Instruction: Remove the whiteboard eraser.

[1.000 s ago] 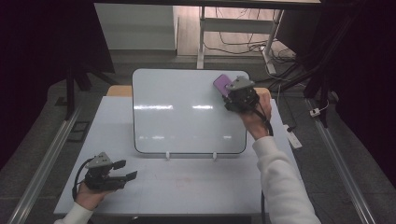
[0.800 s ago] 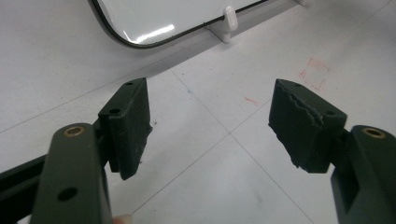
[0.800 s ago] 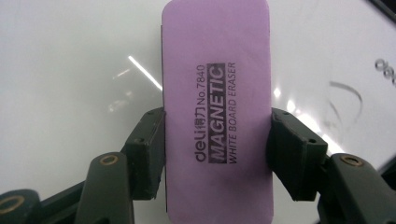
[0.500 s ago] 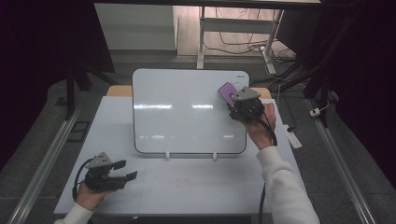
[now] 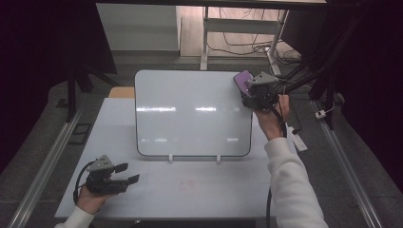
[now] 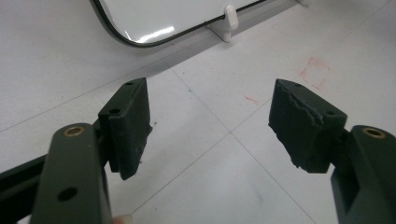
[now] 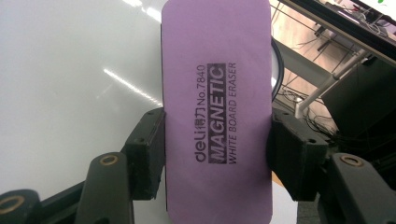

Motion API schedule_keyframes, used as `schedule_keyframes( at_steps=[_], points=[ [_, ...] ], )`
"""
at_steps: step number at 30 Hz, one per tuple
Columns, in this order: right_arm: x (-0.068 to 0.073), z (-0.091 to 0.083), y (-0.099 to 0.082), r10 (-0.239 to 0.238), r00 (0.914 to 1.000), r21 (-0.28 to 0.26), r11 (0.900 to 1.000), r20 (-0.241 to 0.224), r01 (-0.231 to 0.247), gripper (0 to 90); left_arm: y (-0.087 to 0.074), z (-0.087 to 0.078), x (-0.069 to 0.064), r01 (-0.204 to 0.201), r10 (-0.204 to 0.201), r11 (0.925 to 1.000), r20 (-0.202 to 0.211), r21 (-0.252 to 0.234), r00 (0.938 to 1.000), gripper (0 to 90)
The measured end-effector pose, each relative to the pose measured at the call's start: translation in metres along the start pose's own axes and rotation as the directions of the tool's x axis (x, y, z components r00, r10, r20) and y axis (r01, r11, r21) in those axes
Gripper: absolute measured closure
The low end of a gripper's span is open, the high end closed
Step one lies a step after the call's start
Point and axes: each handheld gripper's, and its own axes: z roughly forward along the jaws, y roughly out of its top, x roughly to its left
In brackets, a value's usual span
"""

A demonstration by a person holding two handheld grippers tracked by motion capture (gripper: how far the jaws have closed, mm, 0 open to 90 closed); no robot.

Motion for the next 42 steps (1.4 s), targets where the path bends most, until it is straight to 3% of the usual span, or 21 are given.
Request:
schedule_keyframes(
  at_steps=[4,9,15,19,24,31,35,39,42],
  points=[
    [0.005,-0.001,-0.002,0.003,1.0000,0.023,0.9997,0.003,-0.003,40.7,0.000,0.000,0.000,0.000,0.000,1.0000,0.000,-0.001,1.0000,30.0],
    [0.025,-0.003,-0.015,-0.051,0.9984,0.038,0.9979,-0.023,0.052,40.8,0.000,0.000,-0.001,-0.002,0.002,1.0000,0.001,0.000,1.0000,30.0],
    [0.057,-0.007,-0.041,-0.110,0.9921,0.021,0.9935,-0.060,0.112,40.8,0.001,0.001,-0.002,-0.006,0.006,1.0000,0.002,0.002,1.0000,29.9],
    [0.069,-0.010,-0.055,-0.141,0.9879,-0.002,0.9900,-0.065,0.141,40.7,0.002,0.002,-0.003,-0.009,0.009,1.0000,0.001,0.003,1.0000,29.9],
    [0.058,-0.008,-0.049,-0.107,0.9926,-0.015,0.9942,-0.057,0.106,40.7,0.001,0.002,-0.003,-0.009,0.009,1.0000,0.001,0.003,1.0000,29.9],
    [0.025,-0.001,-0.014,-0.036,0.9988,-0.023,0.9991,-0.032,0.035,40.7,0.001,0.001,-0.002,-0.005,0.005,1.0000,0.001,0.000,1.0000,29.9],
    [0.008,0.001,0.003,0.024,0.9996,-0.011,0.9997,0.016,-0.024,40.7,0.000,-0.001,0.000,-0.001,0.001,1.0000,0.001,-0.003,1.0000,29.9],
    [-0.005,-0.001,-0.001,0.088,0.9954,-0.002,0.9961,0.039,-0.088,40.7,-0.001,-0.001,0.001,-0.001,0.001,1.0000,0.003,-0.005,1.0000,29.9],
    [-0.006,-0.004,-0.005,0.092,0.9949,0.011,0.9957,0.043,-0.092,40.8,0.000,-0.001,0.001,-0.002,0.002,1.0000,0.002,-0.004,1.0000,29.9]
  ],
)
